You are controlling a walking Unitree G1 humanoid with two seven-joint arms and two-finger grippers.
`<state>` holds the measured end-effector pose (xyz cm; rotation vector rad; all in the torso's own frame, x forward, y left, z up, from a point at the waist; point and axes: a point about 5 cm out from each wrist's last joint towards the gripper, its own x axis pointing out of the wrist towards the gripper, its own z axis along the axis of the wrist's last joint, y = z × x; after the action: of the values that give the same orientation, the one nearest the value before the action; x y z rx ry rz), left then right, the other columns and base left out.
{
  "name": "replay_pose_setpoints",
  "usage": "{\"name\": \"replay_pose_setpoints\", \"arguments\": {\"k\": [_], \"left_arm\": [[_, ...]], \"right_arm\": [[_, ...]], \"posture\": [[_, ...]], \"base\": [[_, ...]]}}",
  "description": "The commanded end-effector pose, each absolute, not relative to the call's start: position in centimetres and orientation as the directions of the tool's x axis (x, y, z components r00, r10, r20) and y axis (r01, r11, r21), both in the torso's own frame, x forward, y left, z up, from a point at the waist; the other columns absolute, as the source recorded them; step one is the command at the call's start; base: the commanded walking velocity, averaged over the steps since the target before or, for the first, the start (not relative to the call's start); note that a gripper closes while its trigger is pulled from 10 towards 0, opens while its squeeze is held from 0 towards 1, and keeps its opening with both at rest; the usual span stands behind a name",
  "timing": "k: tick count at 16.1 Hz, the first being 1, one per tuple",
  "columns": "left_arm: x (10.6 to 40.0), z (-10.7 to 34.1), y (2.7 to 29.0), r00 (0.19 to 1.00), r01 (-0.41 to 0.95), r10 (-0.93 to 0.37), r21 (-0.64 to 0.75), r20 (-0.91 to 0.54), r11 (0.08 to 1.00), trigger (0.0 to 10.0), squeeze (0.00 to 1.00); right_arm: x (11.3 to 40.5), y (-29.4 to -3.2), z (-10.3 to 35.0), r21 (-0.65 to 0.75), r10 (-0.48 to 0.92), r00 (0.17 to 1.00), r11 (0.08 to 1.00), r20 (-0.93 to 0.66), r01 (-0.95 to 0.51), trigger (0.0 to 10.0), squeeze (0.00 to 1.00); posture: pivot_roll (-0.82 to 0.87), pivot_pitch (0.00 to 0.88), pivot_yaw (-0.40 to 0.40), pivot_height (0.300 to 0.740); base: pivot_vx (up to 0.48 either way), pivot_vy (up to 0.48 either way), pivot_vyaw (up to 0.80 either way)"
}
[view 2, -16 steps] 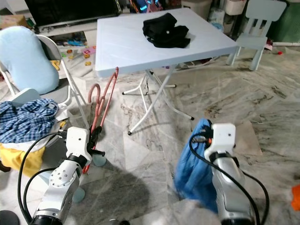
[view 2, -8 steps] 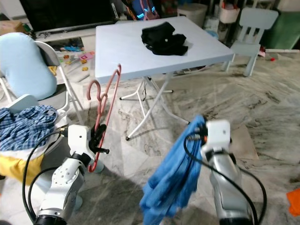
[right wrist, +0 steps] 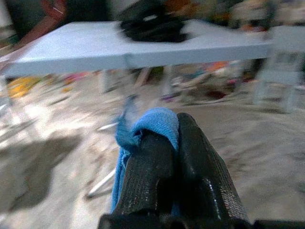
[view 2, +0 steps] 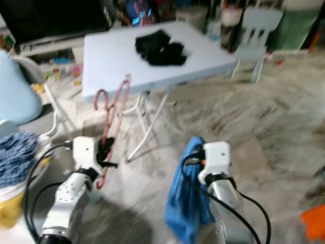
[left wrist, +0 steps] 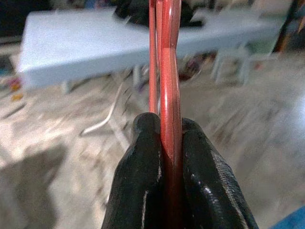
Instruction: Hang hanger
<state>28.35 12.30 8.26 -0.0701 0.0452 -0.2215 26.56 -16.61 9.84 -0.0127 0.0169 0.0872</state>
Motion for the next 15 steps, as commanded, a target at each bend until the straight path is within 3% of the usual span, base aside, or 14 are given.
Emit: {"name": "replay_pose_setpoints", "arguments": {"k": [1, 4, 13, 14, 15], "left_arm": [[28.4, 8.7, 12.4, 0.977, 0.212, -0.214, -0.061, -0.022, 0.975, 10.0, 0.0], [28.1, 8.2, 12.9, 0.979, 0.196, -0.198, -0.059, -0.04, 0.979, 10.0, 0.0], [28.8, 8.5, 11.6, 0.979, 0.198, -0.201, -0.066, -0.038, 0.978, 10.0, 0.0], [28.9, 8.7, 12.0, 0.981, 0.188, -0.19, -0.063, -0.034, 0.98, 10.0, 0.0], [28.9, 8.7, 12.1, 0.982, 0.183, -0.185, -0.062, -0.032, 0.981, 10.0, 0.0]], "right_arm": [[27.0, -16.6, 10.3, 0.013, 0.042, 0.999, 0.999, 0.003, -0.042, 0.0, 0.0], [27.4, -16.5, 10.3, 0.031, -0.029, 0.999, 0.999, 0.03, 0.028, 0.0, 0.0], [28.7, -17.1, 11.3, 0.016, -0.022, 0.998, 1.0, 0.064, 0.021, 0.0, 0.0], [28.6, -16.9, 11.2, 0.014, -0.014, 0.998, 1.0, 0.062, 0.013, 1.0, 0.0], [28.6, -16.9, 11.1, 0.013, -0.01, 0.998, 1.0, 0.06, 0.009, 1.0, 0.0]], "posture": [[-0.03, 0.0, 0.037, 0.74], [-0.03, 0.0, 0.042, 0.74], [-0.06, 0.0, 0.05, 0.74], [-0.06, 0.0, 0.049, 0.74], [-0.06, 0.0, 0.049, 0.74]], "base": [[0.458, 0.0, 0.0], [0.46, 0.0, 0.0], [0.473, 0.0, 0.0], [0.48, 0.0, 0.0], [0.48, 0.0, 0.0]]}}
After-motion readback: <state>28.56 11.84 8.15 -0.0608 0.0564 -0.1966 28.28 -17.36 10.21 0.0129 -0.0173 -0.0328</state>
